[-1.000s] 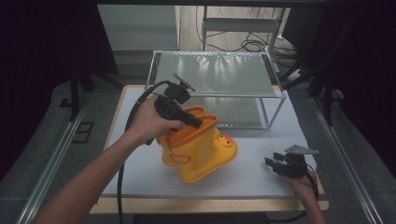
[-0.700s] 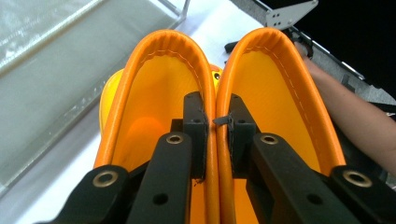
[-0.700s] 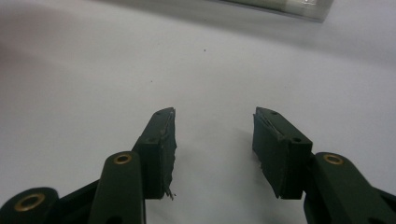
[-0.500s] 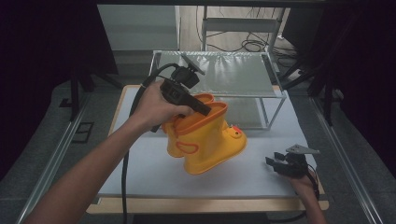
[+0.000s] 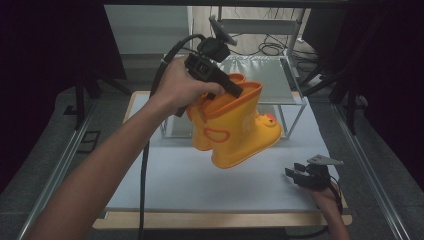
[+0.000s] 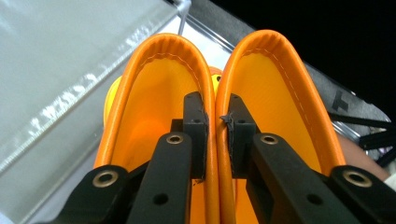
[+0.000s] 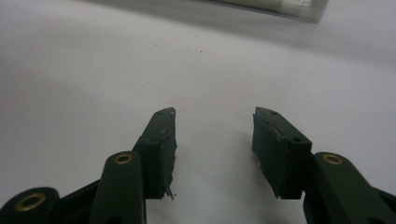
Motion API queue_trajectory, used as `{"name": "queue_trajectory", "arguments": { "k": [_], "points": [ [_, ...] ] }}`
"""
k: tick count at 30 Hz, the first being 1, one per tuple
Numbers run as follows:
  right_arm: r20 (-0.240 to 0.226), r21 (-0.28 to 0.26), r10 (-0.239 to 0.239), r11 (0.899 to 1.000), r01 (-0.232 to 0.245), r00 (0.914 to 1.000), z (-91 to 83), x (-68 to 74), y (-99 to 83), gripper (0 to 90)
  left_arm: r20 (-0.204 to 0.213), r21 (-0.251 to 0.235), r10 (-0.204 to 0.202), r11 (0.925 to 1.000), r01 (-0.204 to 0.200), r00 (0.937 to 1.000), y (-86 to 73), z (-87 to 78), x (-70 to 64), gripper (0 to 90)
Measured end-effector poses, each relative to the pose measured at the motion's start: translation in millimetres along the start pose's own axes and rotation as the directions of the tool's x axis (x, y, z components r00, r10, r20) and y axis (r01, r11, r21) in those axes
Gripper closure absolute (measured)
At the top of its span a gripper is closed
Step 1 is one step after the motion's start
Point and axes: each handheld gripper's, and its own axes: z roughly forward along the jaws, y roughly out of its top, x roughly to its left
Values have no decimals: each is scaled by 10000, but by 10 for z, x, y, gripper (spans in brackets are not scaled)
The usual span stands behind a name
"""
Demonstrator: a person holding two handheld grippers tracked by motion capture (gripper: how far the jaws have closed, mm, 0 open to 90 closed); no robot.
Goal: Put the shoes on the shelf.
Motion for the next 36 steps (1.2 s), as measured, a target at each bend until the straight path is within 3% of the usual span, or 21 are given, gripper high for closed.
{"name": "queue_trajectory", "arguments": {
  "k": [11, 19, 23, 30, 32, 34, 36],
  "points": [
    [32, -9, 134, 9999, -134, 9999, -1, -7, 0, 495, -644, -507, -523, 9975, 491, 9966, 521, -46, 43, 824],
    [6, -83, 163, 9998, -163, 9999, -8, -14, -6, 495, -1075, -491, -1300, 9909, 1253, 9857, 710, 124, 350, 824],
    [4, -10, 143, 9999, -143, 9999, 1, -17, -1, 495, -1461, -567, -1743, 9842, 1677, 9738, 787, 252, 471, 824],
    [7, -75, 82, 9999, -82, 10000, -16, -13, -9, 496, -2012, -1008, -2533, 9662, 2372, 9462, 961, 400, 695, 824],
    [-22, -79, 88, 9999, -88, 10000, -20, -20, -9, 496, -2197, -1172, -2809, 9583, 2606, 9343, 989, 431, 766, 824],
    [-4, -93, 67, 9999, -67, 10000, -25, -28, -13, 496, -2255, -1265, -2985, 9528, 2759, 9274, 1004, 448, 819, 824],
    [17, -100, 95, 9999, -95, 10000, -30, -26, -15, 496, -2443, -1393, -3181, 9464, 2915, 9160, 1020, 451, 880, 825]
  ]
}}
